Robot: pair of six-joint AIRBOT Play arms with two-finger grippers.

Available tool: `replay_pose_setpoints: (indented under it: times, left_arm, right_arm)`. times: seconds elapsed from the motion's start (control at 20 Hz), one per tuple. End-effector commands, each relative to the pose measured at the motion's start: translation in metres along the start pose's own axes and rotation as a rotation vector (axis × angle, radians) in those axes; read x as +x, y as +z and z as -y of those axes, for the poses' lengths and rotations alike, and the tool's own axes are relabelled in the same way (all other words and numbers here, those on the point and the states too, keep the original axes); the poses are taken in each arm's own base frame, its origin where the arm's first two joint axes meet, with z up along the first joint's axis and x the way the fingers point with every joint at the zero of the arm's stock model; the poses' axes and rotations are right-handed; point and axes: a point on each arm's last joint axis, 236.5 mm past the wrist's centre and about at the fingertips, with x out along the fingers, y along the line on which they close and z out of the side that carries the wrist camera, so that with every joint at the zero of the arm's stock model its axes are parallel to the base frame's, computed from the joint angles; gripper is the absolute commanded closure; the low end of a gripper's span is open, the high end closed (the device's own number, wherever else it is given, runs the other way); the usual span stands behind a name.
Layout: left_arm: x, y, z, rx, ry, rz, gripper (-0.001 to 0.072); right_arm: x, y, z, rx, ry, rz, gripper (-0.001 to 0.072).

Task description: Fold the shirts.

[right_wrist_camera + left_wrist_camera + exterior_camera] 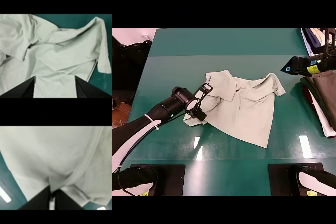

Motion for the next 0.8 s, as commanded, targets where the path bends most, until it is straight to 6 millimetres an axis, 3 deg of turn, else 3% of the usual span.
replay_pose_setpoints:
  times: [0.0, 0.1, 0.2, 0.35, 0.45, 0.55, 0.6, 0.75]
  left_arm:
    - [0.0, 0.008, -0.004, -0.003, 0.018, 0.034, 0.0683]
    - [-0.008, 0.002, -0.026, 0.007, 0.089, -0.011, 0.0683]
    - [-0.036, 0.01, -0.058, -0.082, 0.11, 0.015, 0.0684]
    - [-0.111, 0.036, -0.108, -0.34, 0.016, 0.254, 0.0684]
    - [-0.155, 0.036, -0.128, -0.465, -0.103, 0.389, 0.0684]
    - [-0.175, 0.027, -0.13, -0.522, -0.233, 0.428, 0.0684]
    - [-0.178, 0.022, -0.124, -0.524, -0.303, 0.417, 0.0684]
    - [-0.181, 0.018, -0.116, -0.542, -0.453, 0.42, 0.0684]
  right_arm:
    - [-0.001, -0.015, -0.002, 0.0, 0.006, -0.061, 0.0161]
    - [-0.002, -0.026, -0.003, 0.0, 0.01, -0.111, 0.0161]
    - [-0.004, -0.044, -0.004, -0.012, 0.017, -0.185, 0.0161]
    - [-0.005, -0.075, -0.003, -0.02, 0.027, -0.296, 0.0161]
    - [0.004, -0.099, 0.002, 0.008, 0.026, -0.328, 0.0161]
    - [0.017, -0.137, 0.009, 0.05, 0.023, -0.38, 0.0185]
    - [0.022, -0.158, 0.012, 0.07, 0.023, -0.414, 0.0236]
    - [0.035, -0.226, 0.018, 0.137, 0.027, -0.523, 0.0239]
